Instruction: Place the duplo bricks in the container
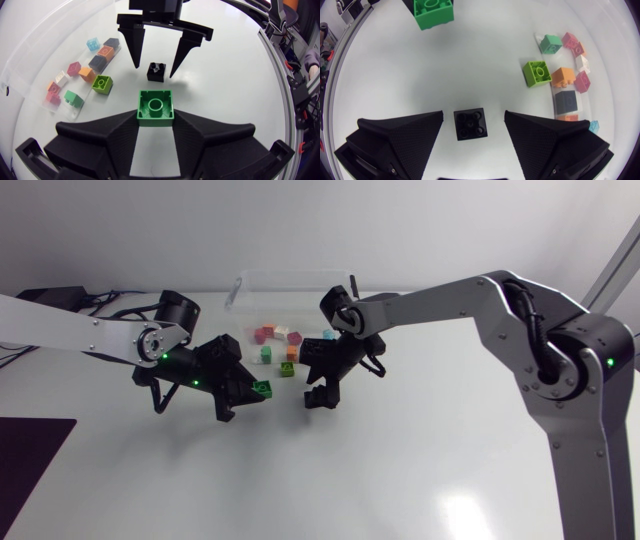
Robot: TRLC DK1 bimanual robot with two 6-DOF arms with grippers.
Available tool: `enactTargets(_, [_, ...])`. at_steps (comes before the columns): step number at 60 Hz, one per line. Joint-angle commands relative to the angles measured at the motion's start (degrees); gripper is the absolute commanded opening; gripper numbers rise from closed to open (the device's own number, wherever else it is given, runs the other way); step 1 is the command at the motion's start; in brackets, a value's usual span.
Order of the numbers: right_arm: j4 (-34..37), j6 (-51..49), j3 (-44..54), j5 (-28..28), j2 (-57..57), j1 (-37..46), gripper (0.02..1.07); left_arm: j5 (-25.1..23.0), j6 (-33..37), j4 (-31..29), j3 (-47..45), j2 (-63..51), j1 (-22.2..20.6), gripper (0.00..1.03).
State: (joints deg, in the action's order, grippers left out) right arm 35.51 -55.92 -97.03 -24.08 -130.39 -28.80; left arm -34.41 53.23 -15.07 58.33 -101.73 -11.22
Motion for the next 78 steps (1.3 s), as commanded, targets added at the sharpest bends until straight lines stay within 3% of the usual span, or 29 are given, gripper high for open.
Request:
enactTargets(1, [2.9,-2.53,-2.28,0.34,-3.38,0.14,0.93,0.05,2.14,-0.93,-1.72,2.07,-0.55,0.38])
enactTargets(4, [3.78,-3.32,-2.72,0.43,-3.82,0.14,0.92,0.22,2.14,-1.19,-1.99,2.68,-0.73,0.38])
enactTargets(22, [5.89,-4.81,-3.78,0.78,-5.14,0.14,0.63,1.1,2.31,-3.47,-2.69,6.9,-1.52,0.38])
enactTargets(34, [5.89,-4.9,-2.19,0.87,-5.23,0.14,0.27,1.45,1.96,-4.62,-2.51,9.18,-1.87,0.38])
enactTargets(64, [4.57,-4.99,14.15,0.96,11.38,0.94,0.25,1.54,-5.16,-5.5,4.69,13.05,-2.66,0.38])
enactTargets(78, [4.4,-4.28,20.57,-0.71,20.79,1.55,0.25,3.56,-13.07,0.83,9.44,9.54,-3.19,0.38])
